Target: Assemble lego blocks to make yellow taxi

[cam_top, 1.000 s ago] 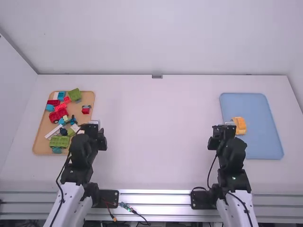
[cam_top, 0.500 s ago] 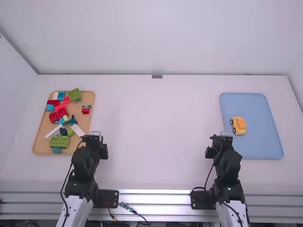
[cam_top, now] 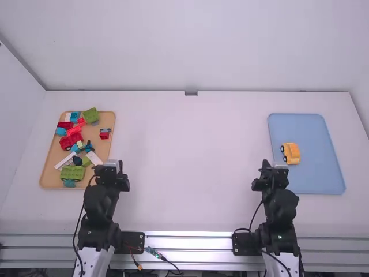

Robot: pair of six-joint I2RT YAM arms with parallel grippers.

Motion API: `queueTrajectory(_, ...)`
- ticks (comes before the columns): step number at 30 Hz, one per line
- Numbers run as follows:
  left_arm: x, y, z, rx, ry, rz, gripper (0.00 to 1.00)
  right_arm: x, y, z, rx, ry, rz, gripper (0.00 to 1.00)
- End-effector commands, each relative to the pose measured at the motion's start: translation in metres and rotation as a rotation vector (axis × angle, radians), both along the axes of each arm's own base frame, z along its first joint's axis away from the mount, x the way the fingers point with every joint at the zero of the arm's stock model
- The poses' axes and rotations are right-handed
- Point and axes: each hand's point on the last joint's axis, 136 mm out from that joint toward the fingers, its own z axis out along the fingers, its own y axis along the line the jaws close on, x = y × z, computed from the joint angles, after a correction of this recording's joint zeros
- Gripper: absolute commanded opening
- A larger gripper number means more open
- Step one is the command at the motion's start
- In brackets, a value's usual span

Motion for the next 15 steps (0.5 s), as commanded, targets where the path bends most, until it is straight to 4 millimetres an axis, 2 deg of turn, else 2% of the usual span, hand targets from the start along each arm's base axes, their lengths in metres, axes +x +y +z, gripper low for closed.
queueTrajectory(1,-0.001,0.000,0.001,0.001,-0.016,0.001,0.00,-0.001,0.000,0.000,0.005,-0.012,-0.001,0.00)
queueTrajectory(7,-0.002,0.000,0.016,0.001,-0.082,0.001,0.00,-0.002,0.000,0.009,0.005,-0.053,-0.001,0.00)
queueTrajectory(15,-0.003,0.000,0.018,0.001,-0.093,0.001,0.00,-0.002,0.000,0.009,0.005,-0.053,-0.001,0.00)
